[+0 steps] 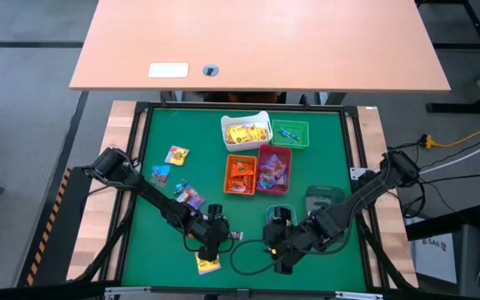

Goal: Sort candy
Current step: Put the brown chocolate into the gray bin

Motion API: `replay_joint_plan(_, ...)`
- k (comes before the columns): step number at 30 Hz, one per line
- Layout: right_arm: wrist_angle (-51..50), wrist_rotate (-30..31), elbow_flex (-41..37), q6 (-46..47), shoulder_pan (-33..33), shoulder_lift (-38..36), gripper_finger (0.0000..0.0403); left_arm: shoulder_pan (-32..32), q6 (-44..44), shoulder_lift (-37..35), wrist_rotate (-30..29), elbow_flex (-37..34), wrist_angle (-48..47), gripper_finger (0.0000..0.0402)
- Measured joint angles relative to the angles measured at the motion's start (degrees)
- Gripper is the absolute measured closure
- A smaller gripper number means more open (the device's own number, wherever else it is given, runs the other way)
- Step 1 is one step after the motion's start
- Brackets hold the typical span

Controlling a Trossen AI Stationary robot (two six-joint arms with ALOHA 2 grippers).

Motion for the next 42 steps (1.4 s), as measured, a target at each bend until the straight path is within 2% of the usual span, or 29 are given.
replay_joint_plan(7,1.4,0.1,-0.1,0.0,0.0,0.0,0.0189,0.0,0.0,0.0,0.0,0.0,0.0,0.0308)
replay_joint_plan(11,1.8,0.1,-0.1,0.1,0.0,0.0,0.0189,0.0,0.1,-0.1,0.0,-0.1,0.2,0.033)
replay_joint_plan(20,1.8,0.2,-0.1,0.2,0.0,0.0,0.0189,0.0,0.1,0.0,0.0,-0.2,1.0,0.0328)
replay_joint_plan(30,5.6,2.7,-0.1,0.2,0.0,0.0,0.0189,0.2,0.5,0.5,0.0,-0.3,9.3,0.0327)
replay_joint_plan(36,5.7,5.0,-0.1,0.2,0.0,0.0,0.0189,0.5,0.7,0.4,-0.3,1.9,10.1,0.0327)
replay_joint_plan(42,5.6,6.1,-0.1,0.2,0.0,0.0,0.0189,0.9,5.1,0.3,-0.5,5.6,10.2,0.0327)
